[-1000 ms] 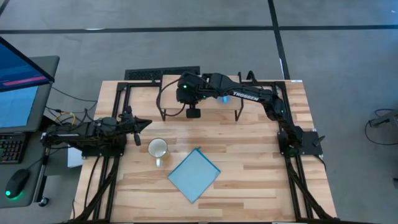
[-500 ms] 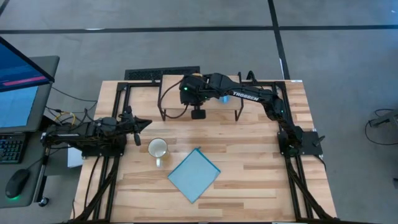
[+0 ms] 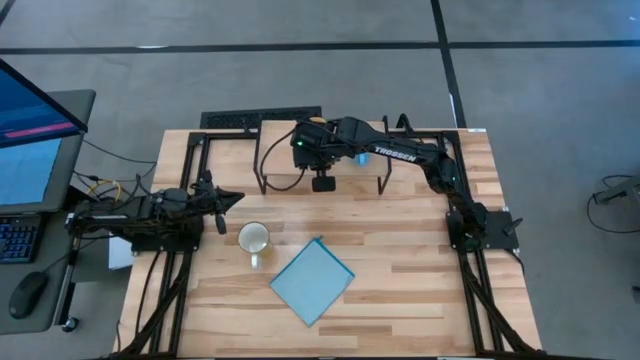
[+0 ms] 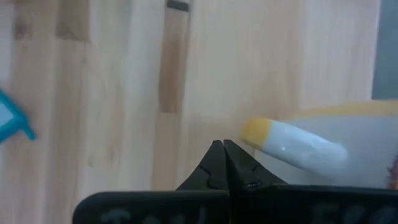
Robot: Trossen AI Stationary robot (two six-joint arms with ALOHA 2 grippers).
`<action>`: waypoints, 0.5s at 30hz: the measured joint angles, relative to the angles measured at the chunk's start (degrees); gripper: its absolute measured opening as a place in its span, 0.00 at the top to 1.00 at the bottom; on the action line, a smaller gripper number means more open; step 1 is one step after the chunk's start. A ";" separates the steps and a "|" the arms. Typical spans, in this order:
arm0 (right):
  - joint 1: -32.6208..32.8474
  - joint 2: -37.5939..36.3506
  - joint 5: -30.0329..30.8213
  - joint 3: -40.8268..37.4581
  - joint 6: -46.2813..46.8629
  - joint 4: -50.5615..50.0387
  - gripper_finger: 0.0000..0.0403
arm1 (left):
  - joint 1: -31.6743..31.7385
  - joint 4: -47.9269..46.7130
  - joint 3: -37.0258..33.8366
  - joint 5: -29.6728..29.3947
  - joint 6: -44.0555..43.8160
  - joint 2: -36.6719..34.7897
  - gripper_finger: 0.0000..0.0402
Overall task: Stack small to large cups/mugs on shelf
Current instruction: Put the yellow mug on the shelf
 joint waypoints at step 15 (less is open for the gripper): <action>0.20 -2.72 -0.05 0.03 -0.98 9.72 1.00 | 0.00 0.02 -0.01 0.02 -1.36 -0.02 1.00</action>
